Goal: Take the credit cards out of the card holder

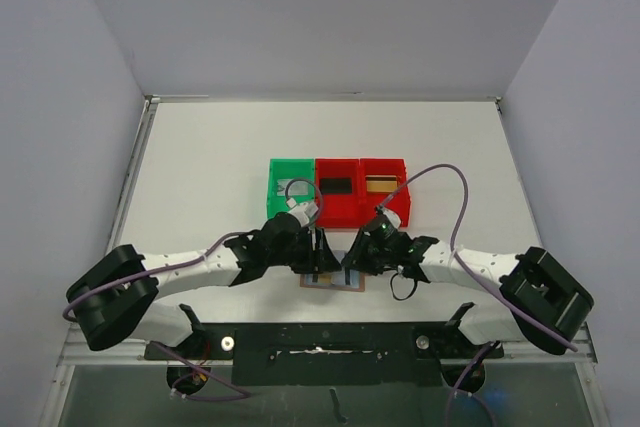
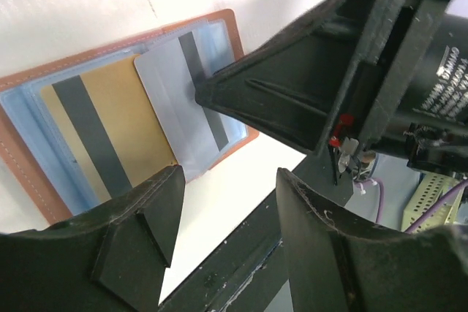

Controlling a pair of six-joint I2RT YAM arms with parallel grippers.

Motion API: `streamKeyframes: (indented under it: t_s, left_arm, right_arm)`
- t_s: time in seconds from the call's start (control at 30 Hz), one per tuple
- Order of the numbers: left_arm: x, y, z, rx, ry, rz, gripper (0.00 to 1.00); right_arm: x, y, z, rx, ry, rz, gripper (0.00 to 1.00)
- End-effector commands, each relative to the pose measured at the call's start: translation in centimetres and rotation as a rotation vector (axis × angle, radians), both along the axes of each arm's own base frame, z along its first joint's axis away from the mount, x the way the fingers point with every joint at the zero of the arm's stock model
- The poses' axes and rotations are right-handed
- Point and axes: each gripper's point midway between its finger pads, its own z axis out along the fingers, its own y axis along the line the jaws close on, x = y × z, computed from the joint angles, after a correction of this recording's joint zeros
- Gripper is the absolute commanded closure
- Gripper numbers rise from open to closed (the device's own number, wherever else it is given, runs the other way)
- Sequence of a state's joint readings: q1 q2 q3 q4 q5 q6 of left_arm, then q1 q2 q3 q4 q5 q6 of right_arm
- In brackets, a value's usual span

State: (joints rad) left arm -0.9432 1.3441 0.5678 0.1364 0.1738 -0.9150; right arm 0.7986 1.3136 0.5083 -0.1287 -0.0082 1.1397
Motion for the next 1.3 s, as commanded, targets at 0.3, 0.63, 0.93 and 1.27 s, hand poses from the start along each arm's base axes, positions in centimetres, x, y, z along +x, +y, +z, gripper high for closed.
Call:
streamKeyframes:
  t_s: [0.3, 0.63, 0.93, 1.27]
  left_arm:
    - [2.6, -1.7, -0.5, -0.077, 0.125, 0.033, 0.48]
    - [2.0, -1.4, -2.2, -0.058, 0.179, 0.042, 0.6]
    - [1.7, -0.9, -3.5, -0.078, 0.228, 0.103, 0.67]
    - [1.1, -0.1, -4.6, -0.084, 0.252, 0.135, 0.77]
  right_arm:
    - [-2.7, -3.6, -4.9, -0.1, 0.09, -0.119, 0.71]
    - [-3.0, -3.5, -4.8, -0.069, 0.086, -0.12, 0.7]
    - [-2.9, -3.4, -4.1, -0.041, 0.07, -0.114, 0.7]
    - [-1.9, -3.6, 2.3, -0.08, -0.029, -0.041, 0.64]
